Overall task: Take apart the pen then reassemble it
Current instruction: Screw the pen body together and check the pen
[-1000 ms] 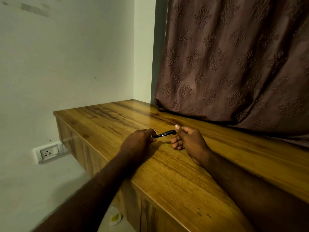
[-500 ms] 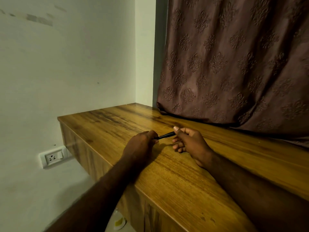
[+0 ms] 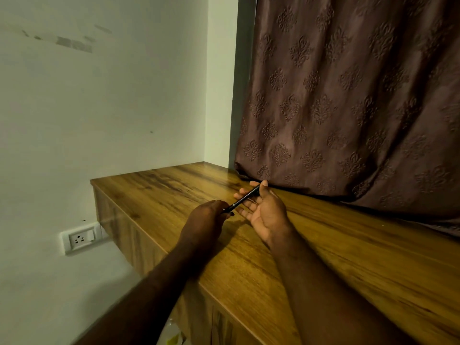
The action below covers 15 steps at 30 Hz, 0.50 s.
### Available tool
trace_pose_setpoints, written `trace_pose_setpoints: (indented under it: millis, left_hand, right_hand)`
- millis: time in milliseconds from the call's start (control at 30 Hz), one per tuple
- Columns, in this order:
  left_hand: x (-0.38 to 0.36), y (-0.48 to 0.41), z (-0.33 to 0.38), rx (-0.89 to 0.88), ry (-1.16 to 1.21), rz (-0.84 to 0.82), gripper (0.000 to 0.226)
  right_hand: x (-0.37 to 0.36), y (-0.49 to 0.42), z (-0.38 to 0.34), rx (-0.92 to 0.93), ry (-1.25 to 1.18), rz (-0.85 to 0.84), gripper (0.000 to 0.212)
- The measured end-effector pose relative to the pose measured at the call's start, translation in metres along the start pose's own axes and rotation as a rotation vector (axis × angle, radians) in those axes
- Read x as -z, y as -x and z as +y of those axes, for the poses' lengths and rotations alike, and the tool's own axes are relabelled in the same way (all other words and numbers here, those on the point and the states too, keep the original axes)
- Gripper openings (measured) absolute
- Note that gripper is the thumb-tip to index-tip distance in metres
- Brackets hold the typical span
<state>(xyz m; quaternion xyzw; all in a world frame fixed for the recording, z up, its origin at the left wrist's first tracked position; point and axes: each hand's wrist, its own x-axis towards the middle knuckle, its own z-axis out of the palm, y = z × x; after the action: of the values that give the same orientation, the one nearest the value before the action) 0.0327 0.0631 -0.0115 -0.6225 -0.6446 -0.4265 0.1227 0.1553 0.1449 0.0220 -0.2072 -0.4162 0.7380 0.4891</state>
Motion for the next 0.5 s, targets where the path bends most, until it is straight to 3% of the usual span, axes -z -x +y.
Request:
trace_pose_setpoints:
  millis: [100,267,433,500]
  left_hand:
    - [-0.003,0.001,0.000,-0.018,0.018,-0.026,0.017]
    - [0.000,0.002,-0.002,-0.038,-0.007,-0.089,0.018]
    - [-0.001,0.003,-0.002,-0.022,-0.026,-0.128,0.020]
    - [0.001,0.002,0.002,0.083,0.103,-0.071,0.019]
  right_hand:
    - [-0.015,0.001,-0.005,-0.047,-0.112,0.041,0.042]
    - [-0.028,-0.007,-0.035,0.065,-0.163,0.188,0.049]
    - [-0.020,-0.012,-0.053,0.114,-0.270,0.167,0.047]
    - [-0.016,-0.011,-0.057,0.117,-0.285,0.157,0.044]
